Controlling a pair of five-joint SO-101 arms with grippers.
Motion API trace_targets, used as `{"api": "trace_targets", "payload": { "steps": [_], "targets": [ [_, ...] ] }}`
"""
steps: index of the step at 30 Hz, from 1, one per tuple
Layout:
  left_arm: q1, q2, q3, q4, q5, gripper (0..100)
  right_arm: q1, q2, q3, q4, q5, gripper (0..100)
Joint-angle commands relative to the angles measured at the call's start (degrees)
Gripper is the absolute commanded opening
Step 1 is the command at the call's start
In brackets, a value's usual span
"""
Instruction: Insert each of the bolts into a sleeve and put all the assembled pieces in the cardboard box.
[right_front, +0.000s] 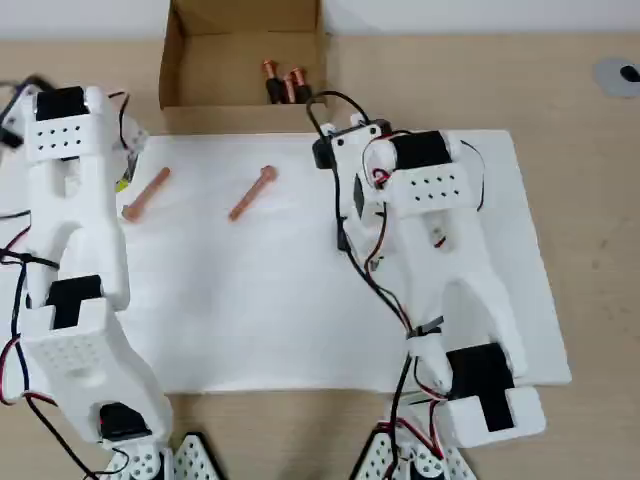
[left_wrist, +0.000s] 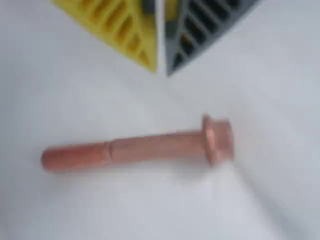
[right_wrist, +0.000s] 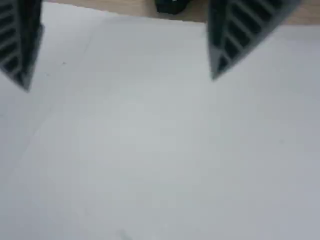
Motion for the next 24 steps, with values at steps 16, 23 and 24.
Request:
{"api": "trace_targets", "payload": {
  "steps": [16, 23, 24],
  "targets": [
    [-2.46, 5.85, -0.88, -6.42, -77.36, 8, -1.27, -2.68, 1.27, 0.7, 0.18, 27.4],
    [-2.11, 6.11, -0.7, -6.68, -84.92, 8, -1.27, -2.77, 1.71, 0.62, 0.18, 27.4],
    [-2.02, 6.64, -0.7, -6.77, -85.36, 8, -1.27, -2.86, 1.63, 0.62, 0.09, 27.4]
  ]
}}
